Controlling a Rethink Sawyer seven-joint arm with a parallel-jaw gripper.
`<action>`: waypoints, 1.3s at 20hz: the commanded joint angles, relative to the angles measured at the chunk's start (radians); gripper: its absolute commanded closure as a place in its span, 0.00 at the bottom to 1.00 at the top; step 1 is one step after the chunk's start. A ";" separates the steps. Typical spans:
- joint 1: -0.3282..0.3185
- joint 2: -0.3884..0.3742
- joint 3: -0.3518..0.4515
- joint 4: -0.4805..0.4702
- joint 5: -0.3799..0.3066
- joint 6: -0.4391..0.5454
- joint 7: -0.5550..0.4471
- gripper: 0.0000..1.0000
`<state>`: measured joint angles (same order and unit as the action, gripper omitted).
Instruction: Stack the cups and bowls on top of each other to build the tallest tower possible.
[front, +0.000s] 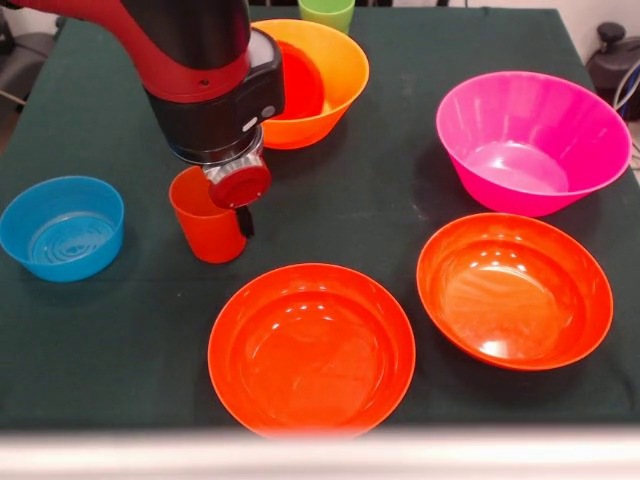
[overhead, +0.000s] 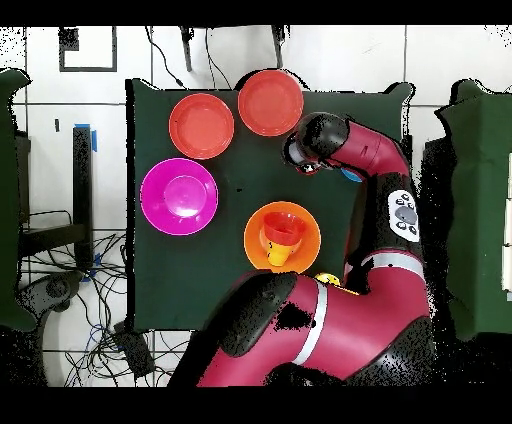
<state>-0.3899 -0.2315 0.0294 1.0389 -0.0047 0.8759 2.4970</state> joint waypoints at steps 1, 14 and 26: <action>-0.012 0.010 0.109 0.061 -0.069 0.022 -0.242 0.00; 0.025 -0.129 0.064 0.132 -0.198 -0.052 -0.240 0.00; 0.046 -0.176 0.074 0.135 -0.149 0.151 -0.153 0.00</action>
<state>-0.3801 -0.3938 0.0272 1.1079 -0.1308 0.8925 2.4970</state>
